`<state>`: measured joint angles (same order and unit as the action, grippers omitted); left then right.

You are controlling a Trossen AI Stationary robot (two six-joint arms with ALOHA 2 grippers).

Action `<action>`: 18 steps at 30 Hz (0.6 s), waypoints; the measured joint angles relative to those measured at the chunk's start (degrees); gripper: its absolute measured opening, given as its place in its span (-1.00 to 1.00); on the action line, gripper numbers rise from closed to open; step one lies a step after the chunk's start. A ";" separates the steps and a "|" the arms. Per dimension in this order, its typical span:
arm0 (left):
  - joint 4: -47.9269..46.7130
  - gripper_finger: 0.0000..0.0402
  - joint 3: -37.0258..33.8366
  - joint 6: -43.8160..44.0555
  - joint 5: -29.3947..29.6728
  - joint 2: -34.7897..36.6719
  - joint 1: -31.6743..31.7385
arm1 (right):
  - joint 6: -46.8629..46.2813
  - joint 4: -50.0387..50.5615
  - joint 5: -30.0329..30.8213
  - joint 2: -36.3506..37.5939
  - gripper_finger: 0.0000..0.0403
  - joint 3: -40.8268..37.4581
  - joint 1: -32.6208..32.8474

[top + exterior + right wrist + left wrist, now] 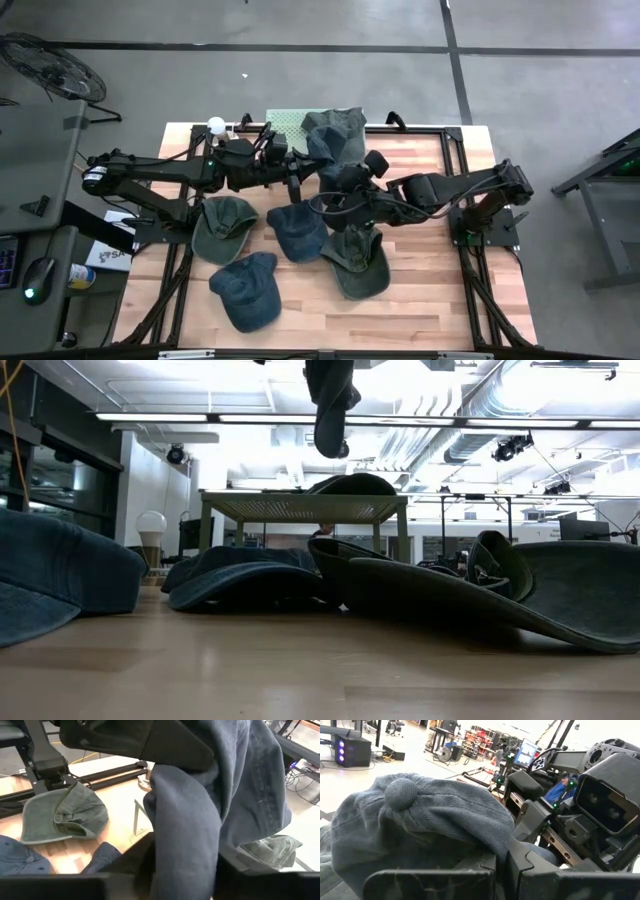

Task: Pick & Place hat
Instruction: Put the right blue cap on the shelf

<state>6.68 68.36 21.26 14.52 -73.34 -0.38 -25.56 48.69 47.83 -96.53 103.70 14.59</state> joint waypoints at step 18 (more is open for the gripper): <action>-0.10 -0.71 -0.07 -12.79 -3.75 1.56 0.00 | -4.57 2.22 -6.12 2.61 -0.96 0.00 0.04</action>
<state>6.57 68.29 8.47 10.77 -71.78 -0.38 -30.13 50.90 41.71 -93.92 103.70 14.63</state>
